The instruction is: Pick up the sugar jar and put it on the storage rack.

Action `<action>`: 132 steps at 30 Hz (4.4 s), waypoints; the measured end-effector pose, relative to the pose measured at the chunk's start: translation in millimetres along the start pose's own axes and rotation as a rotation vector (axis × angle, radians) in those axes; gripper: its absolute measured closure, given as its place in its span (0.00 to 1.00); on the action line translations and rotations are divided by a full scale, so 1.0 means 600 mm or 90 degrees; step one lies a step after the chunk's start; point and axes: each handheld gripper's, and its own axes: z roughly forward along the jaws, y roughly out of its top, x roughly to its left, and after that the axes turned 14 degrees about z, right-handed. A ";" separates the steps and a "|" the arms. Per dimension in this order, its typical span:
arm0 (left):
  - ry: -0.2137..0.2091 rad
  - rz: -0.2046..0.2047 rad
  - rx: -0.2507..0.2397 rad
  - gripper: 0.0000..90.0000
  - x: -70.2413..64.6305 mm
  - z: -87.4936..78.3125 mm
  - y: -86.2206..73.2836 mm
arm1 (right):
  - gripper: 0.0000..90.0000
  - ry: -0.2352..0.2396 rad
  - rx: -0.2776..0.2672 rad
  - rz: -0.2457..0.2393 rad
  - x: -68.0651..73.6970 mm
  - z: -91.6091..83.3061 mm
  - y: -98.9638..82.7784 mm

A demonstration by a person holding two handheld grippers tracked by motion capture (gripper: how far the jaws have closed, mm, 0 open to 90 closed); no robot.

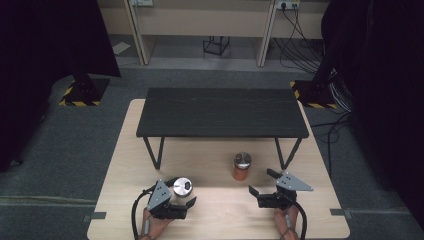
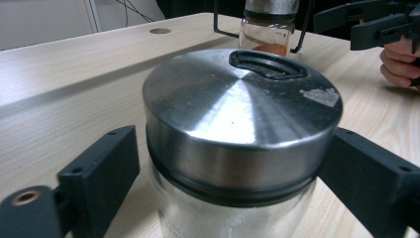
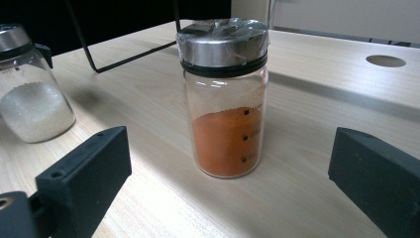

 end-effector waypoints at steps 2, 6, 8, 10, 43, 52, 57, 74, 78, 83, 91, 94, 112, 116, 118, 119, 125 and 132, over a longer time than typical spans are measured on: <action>0.000 0.003 0.005 0.15 0.000 0.002 0.001 | 0.03 0.001 0.000 -0.001 0.000 0.000 0.000; 0.000 0.008 0.017 0.21 0.000 0.006 0.006 | 0.03 0.003 -0.003 0.003 -0.002 0.000 -0.001; -0.002 0.009 0.019 0.26 0.001 0.008 0.005 | 0.03 0.003 -0.002 0.004 -0.002 0.000 -0.001; -0.002 0.014 0.023 0.29 -0.001 0.009 0.005 | 0.03 0.003 -0.002 0.002 -0.001 0.000 -0.001; -0.003 0.001 0.003 0.35 0.009 -0.032 0.065 | 0.03 0.003 0.003 -0.001 -0.001 0.001 0.001; -0.012 -0.002 0.011 0.35 0.020 -0.046 0.095 | 0.03 0.003 0.001 0.002 -0.002 0.000 0.000; -0.020 -0.007 0.002 0.35 0.034 -0.059 0.122 | 0.03 0.004 0.001 0.001 -0.002 0.000 0.000; -0.050 0.020 0.014 0.35 0.097 -0.072 0.283 | 0.03 0.005 0.003 0.000 -0.002 0.000 0.001; -0.048 0.016 0.012 0.35 0.113 -0.069 0.322 | 0.03 0.005 0.004 0.001 -0.002 0.001 0.001; -0.017 0.015 0.024 0.35 0.132 -0.060 0.372 | 0.03 0.005 0.004 0.001 -0.002 0.001 0.001; 0.058 -0.020 0.028 0.35 0.169 -0.033 0.413 | 0.03 0.007 0.005 0.004 -0.003 0.001 0.001; 0.076 -0.033 0.027 0.35 0.181 -0.024 0.422 | 0.03 0.007 0.006 0.005 -0.003 0.001 0.001; 0.155 -0.037 0.082 0.35 0.201 0.071 0.436 | 0.03 0.008 0.002 0.012 -0.007 0.000 0.000; 0.169 -0.046 0.095 0.35 0.205 0.087 0.434 | 0.03 0.009 0.002 0.012 -0.007 0.001 0.000; 0.173 -0.047 0.093 0.35 0.206 0.092 0.431 | 0.03 0.010 0.002 0.011 -0.007 0.001 0.000; 0.175 -0.049 0.092 0.35 0.206 0.094 0.428 | 0.03 0.010 0.003 0.011 -0.007 0.001 0.001; 0.184 -0.053 0.099 0.35 0.205 0.107 0.421 | 0.03 0.011 0.003 0.010 -0.007 0.001 0.001; 0.188 -0.054 0.093 0.35 0.207 0.111 0.401 | 0.03 0.011 0.006 0.008 -0.007 0.002 0.002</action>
